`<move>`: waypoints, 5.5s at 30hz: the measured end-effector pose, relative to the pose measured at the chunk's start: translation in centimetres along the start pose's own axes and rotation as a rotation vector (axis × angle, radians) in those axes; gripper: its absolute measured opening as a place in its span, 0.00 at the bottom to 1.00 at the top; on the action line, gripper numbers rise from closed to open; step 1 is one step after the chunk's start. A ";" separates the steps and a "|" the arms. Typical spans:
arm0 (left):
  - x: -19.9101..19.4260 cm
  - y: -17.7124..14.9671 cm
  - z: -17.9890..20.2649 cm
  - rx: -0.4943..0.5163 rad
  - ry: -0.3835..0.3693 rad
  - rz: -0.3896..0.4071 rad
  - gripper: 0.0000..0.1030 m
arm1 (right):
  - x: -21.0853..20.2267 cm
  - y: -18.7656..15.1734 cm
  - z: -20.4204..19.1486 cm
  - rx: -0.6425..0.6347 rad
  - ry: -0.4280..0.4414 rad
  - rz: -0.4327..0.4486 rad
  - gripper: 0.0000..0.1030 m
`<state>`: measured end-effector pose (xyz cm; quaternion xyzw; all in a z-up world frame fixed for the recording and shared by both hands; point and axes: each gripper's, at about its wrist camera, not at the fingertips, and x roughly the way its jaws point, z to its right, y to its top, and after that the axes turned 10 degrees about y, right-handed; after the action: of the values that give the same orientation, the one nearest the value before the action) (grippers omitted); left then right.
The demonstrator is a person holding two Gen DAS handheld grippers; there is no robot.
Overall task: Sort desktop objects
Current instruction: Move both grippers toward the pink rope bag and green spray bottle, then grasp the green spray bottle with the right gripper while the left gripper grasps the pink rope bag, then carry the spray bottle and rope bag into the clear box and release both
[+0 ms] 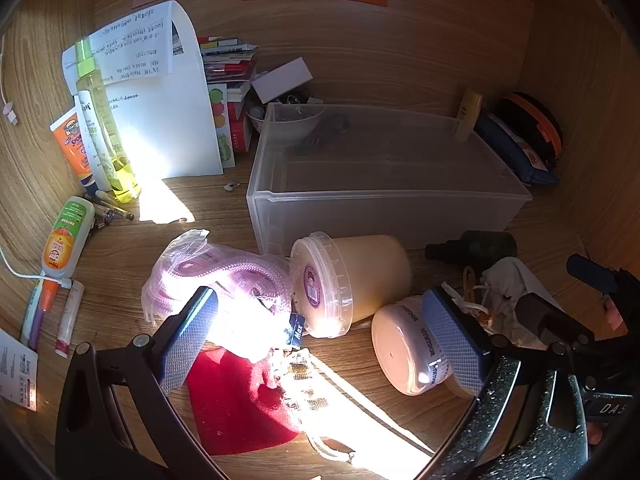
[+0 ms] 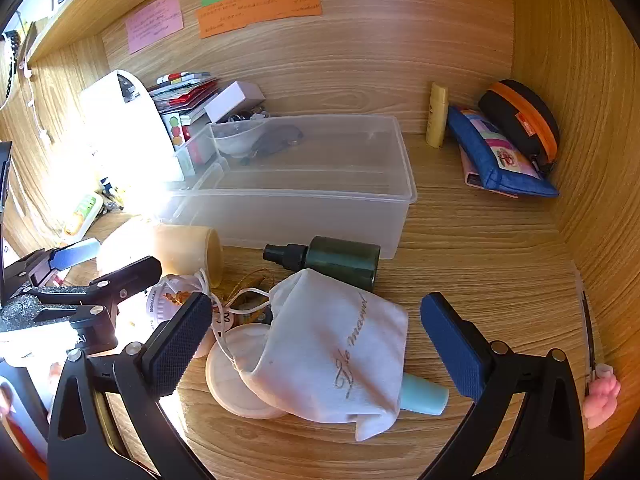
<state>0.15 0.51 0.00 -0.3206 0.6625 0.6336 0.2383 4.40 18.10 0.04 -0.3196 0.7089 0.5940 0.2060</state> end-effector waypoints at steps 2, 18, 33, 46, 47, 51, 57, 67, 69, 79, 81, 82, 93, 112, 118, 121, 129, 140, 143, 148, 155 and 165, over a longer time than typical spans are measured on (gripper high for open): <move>-0.1 0.0 0.1 0.001 0.000 0.003 1.00 | 0.0 0.0 0.0 0.002 0.003 -0.002 1.00; -0.5 0.1 0.4 0.010 -0.024 0.010 1.00 | 0.1 0.0 -0.2 -0.010 0.009 0.001 1.00; -0.9 0.0 0.3 0.010 -0.026 0.016 1.00 | -0.2 0.0 -0.5 -0.014 0.010 0.002 1.00; -1.6 0.2 -0.9 0.009 -0.027 0.057 1.00 | -0.5 0.0 0.1 0.000 0.014 0.027 1.00; -1.6 0.2 -1.2 0.008 -0.039 0.057 1.00 | -0.6 0.0 0.1 0.000 0.016 0.030 1.00; -1.6 0.1 -2.3 -0.005 -0.090 0.055 1.00 | -0.5 0.0 0.5 -0.001 -0.008 0.031 1.00; -1.3 0.2 -4.4 -0.003 -0.098 0.038 1.00 | -0.3 0.2 2.1 0.027 0.060 0.005 1.00; 1.0 1.8 -9.6 -0.017 -0.039 -0.031 1.00 | 0.7 2.0 4.0 0.032 0.075 -0.054 0.95; 2.2 2.0 -10.4 -0.030 -0.061 -0.079 1.00 | 1.5 2.4 4.3 0.030 0.081 -0.081 0.92; 4.5 -0.3 -12.9 0.076 0.017 -0.193 1.00 | 3.5 3.0 4.9 0.033 0.098 -0.161 0.90; 4.8 -1.0 -12.6 0.129 0.025 -0.204 1.00 | 3.8 3.1 4.9 0.026 0.091 -0.176 0.90; 4.9 -1.2 -12.4 0.152 0.027 -0.209 1.00 | 4.0 3.1 4.9 0.024 0.093 -0.185 0.90; 5.9 0.5 -6.3 0.447 0.016 -0.135 1.00 | 6.1 4.2 5.4 0.013 0.117 -0.256 0.90; 7.7 1.9 -4.6 0.504 -0.285 -0.195 1.00 | 10.0 4.3 6.0 0.103 0.200 -0.367 0.69; 7.8 1.7 -3.8 0.511 -0.299 -0.242 1.00 | 9.9 4.1 5.4 0.049 0.199 -0.344 0.66; 8.0 1.7 -4.1 0.465 -0.327 -0.264 1.00 | 9.8 4.2 5.1 0.031 0.191 -0.332 0.60; 5.0 0.0 -5.6 0.412 -0.325 -0.228 0.66 | 8.4 4.1 4.5 -0.009 0.167 -0.289 0.60; 4.9 -1.2 -7.8 0.277 -0.194 -0.173 0.59 | 5.1 4.1 4.5 -0.007 0.159 -0.211 0.60; 3.6 -1.1 -8.5 0.226 -0.166 -0.141 0.59 | 4.0 4.3 4.2 -0.012 0.162 -0.192 0.60; 2.8 0.9 -7.9 0.154 -0.137 -0.085 0.59 | 2.3 4.9 3.4 -0.033 0.164 -0.154 0.60; 1.1 3.2 -9.2 0.116 -0.117 -0.023 0.59 | 0.5 6.3 2.2 -0.073 0.152 -0.087 0.60; 1.1 7.9 -6.5 0.102 -0.129 0.054 0.59 | 0.5 8.0 2.5 -0.100 0.114 -0.049 0.60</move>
<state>-5.75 -6.16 5.17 -0.2487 0.6855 0.6246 0.2794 -1.75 21.12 4.92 -0.3803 0.6809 0.6042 0.1635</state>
